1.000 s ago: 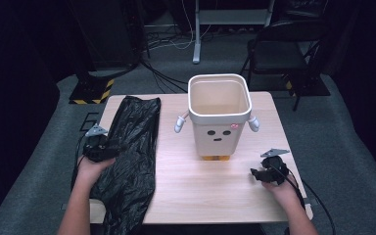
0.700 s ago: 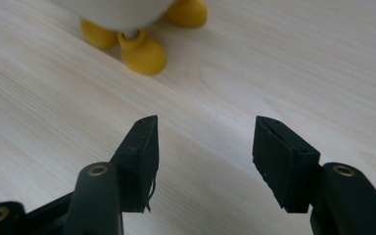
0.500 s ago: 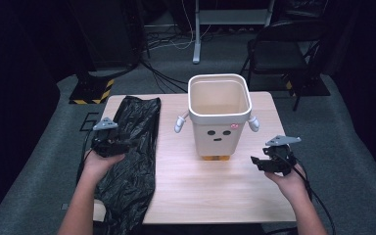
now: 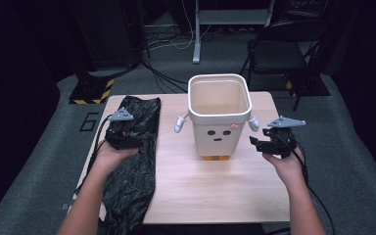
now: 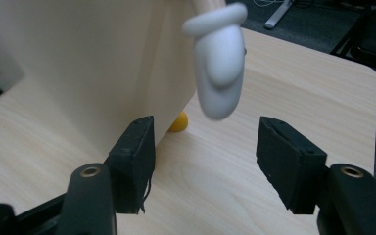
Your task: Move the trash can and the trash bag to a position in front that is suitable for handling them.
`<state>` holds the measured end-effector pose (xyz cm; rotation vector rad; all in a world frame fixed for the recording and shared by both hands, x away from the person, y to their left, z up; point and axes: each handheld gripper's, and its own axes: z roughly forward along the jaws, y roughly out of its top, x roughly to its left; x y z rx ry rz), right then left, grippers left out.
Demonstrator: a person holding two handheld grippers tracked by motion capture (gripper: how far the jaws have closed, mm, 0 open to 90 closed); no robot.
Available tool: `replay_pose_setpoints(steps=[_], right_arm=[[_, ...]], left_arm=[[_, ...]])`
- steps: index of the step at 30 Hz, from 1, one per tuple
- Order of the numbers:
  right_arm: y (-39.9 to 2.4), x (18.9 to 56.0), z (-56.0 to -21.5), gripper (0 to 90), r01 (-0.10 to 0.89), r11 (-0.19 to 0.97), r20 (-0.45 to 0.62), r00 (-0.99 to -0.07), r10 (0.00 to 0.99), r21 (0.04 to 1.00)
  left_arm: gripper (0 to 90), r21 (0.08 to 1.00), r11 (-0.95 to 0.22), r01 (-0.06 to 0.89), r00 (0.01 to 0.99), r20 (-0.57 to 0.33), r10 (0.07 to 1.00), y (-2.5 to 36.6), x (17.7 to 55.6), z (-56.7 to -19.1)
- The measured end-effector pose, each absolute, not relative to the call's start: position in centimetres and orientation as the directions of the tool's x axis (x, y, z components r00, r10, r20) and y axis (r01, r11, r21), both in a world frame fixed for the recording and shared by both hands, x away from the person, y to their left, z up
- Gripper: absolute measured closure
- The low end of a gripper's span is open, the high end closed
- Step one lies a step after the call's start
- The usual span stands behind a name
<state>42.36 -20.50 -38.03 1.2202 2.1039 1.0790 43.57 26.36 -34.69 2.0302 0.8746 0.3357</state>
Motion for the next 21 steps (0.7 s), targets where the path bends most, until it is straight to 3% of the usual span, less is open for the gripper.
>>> replay_pose_setpoints(steps=[8, 13, 21], right_arm=[[-19.7, 43.7, -37.5, 49.4, 0.462, 0.271, -0.019, -0.479, 0.878, 0.845], [-19.5, 43.8, -37.5, 66.6, 0.444, 0.297, -0.053, -0.484, 0.873, 0.845], [-20.0, 43.2, -37.4, 67.8, 0.435, 0.278, -0.024, -0.505, 0.863, 0.856]], left_arm=[[40.3, 0.791, -0.41, 0.454, 0.742, -0.081, 0.665, 24.0, 44.1, -35.2], [40.4, 0.793, -0.41, 0.45, 0.754, -0.092, 0.65, 22.6, 44.4, -35.7], [40.8, 0.8, -0.394, 0.453, 0.763, -0.119, 0.635, 20.7, 45.6, -36.5]])
